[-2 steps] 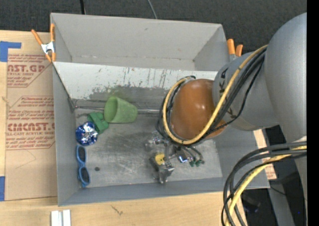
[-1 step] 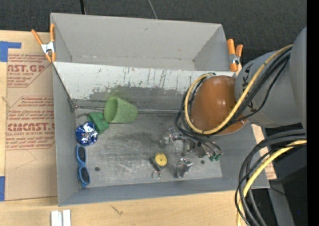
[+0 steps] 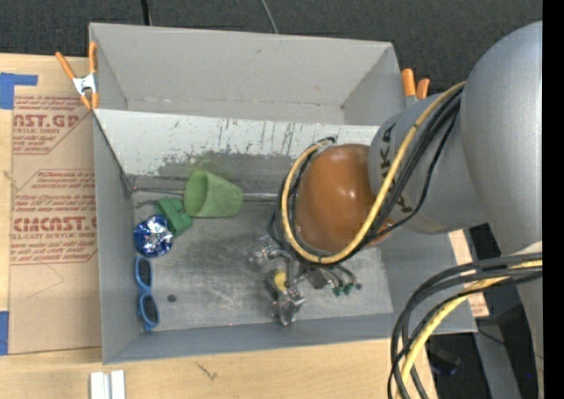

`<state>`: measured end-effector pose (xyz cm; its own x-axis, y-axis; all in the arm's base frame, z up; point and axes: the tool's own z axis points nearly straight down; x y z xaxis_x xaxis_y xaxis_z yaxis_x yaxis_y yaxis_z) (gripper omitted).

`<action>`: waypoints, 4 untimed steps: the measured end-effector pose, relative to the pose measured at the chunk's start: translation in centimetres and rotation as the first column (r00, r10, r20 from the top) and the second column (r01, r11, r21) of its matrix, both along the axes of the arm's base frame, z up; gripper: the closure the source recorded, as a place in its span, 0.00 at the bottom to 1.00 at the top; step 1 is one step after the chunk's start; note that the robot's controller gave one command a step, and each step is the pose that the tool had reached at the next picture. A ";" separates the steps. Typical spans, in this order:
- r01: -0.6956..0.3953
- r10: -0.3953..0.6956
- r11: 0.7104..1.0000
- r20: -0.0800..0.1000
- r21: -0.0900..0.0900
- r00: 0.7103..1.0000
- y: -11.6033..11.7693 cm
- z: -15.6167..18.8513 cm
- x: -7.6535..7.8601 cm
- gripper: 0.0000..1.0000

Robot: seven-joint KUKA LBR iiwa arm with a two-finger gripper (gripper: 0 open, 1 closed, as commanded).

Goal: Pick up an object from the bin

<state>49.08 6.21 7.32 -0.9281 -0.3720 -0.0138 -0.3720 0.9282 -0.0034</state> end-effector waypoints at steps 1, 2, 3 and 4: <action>-0.127 0.127 0.992 -0.007 0.000 0.992 -6.2 -0.1 3.2 0.00; -0.323 0.323 0.946 -0.014 0.002 0.946 0.3 0.8 0.2 0.00; -0.440 0.440 0.898 -0.011 -0.004 0.898 -6.1 3.4 3.6 0.00; -0.661 0.661 0.750 -0.008 -0.003 0.750 -2.5 -0.2 -0.3 0.00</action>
Offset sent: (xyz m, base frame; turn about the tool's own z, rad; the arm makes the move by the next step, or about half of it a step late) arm 0.0291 -0.0626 -0.0032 -0.1279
